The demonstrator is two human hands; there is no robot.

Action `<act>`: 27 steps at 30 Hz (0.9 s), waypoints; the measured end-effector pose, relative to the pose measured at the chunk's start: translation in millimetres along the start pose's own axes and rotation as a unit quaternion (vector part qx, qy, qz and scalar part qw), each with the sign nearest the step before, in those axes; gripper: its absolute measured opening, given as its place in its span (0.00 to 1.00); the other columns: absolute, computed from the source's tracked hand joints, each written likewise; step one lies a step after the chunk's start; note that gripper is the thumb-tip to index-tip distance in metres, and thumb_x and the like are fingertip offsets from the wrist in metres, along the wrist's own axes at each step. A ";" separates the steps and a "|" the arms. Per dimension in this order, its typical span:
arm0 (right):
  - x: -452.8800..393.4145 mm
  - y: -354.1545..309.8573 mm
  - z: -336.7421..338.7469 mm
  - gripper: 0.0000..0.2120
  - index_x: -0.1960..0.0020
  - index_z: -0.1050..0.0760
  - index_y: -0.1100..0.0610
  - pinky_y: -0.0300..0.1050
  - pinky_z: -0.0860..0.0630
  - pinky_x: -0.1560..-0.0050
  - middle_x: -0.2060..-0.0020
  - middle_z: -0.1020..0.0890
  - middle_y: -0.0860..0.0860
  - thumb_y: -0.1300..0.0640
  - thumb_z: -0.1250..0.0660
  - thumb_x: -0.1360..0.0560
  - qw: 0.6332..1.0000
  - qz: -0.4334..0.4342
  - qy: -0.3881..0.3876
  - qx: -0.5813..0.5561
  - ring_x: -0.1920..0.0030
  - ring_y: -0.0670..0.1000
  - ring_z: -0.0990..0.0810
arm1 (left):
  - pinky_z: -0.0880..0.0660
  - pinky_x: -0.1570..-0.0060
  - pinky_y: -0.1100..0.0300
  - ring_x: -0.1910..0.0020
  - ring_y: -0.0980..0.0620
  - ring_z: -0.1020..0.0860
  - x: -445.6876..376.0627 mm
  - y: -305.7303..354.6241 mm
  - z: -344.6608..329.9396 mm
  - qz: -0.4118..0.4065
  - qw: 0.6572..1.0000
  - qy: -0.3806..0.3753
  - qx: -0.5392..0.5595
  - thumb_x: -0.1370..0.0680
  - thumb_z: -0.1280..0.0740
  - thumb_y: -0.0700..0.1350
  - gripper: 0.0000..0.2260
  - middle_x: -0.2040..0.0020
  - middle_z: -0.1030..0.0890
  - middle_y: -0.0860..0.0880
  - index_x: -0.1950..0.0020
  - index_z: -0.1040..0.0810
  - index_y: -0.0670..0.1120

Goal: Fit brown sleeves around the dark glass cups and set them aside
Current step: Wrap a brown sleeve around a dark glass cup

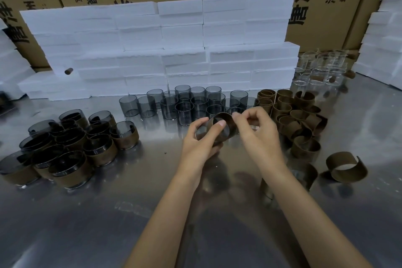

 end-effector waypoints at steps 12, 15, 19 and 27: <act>8.5 10.0 -14.8 0.27 0.46 0.15 0.53 0.57 0.18 0.40 0.53 0.12 0.53 0.30 0.36 0.25 0.961 -0.172 -0.171 -0.131 0.48 0.52 0.13 | 0.21 0.40 0.38 0.41 0.40 0.17 12.6 6.9 -10.2 0.023 0.996 -0.081 -0.015 0.37 0.21 0.58 0.31 0.39 0.18 0.37 0.39 0.19 0.45; 8.0 8.9 -12.4 0.27 0.48 0.15 0.54 0.51 0.15 0.47 0.56 0.11 0.51 0.31 0.37 0.24 0.966 -0.165 -0.148 -0.134 0.51 0.50 0.12 | 0.20 0.42 0.38 0.41 0.38 0.17 13.2 7.0 -12.2 0.026 0.996 -0.086 0.000 0.38 0.20 0.56 0.32 0.38 0.19 0.35 0.38 0.19 0.43; 7.2 7.8 -10.0 0.27 0.51 0.14 0.53 0.45 0.16 0.51 0.58 0.11 0.51 0.31 0.39 0.24 0.972 -0.155 -0.121 -0.131 0.54 0.48 0.12 | 0.19 0.42 0.40 0.43 0.38 0.16 12.7 6.9 -13.4 0.017 0.995 -0.096 0.009 0.35 0.21 0.51 0.30 0.40 0.18 0.35 0.36 0.21 0.42; -3.1 21.3 -2.3 0.24 0.56 0.15 0.55 0.45 0.18 0.52 0.59 0.12 0.52 0.38 0.38 0.19 0.965 -0.192 -0.013 -0.179 0.52 0.53 0.13 | 0.17 0.49 0.50 0.45 0.42 0.15 15.6 1.3 -24.7 0.020 0.990 -0.135 0.027 0.31 0.20 0.48 0.23 0.39 0.16 0.41 0.38 0.19 0.47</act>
Point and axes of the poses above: each hand's wrist, its own x-axis away from the middle knuckle, its own z-axis out of the back of the hand, y = z × x, the point moved 4 cm from there along -x, towards the middle knuckle
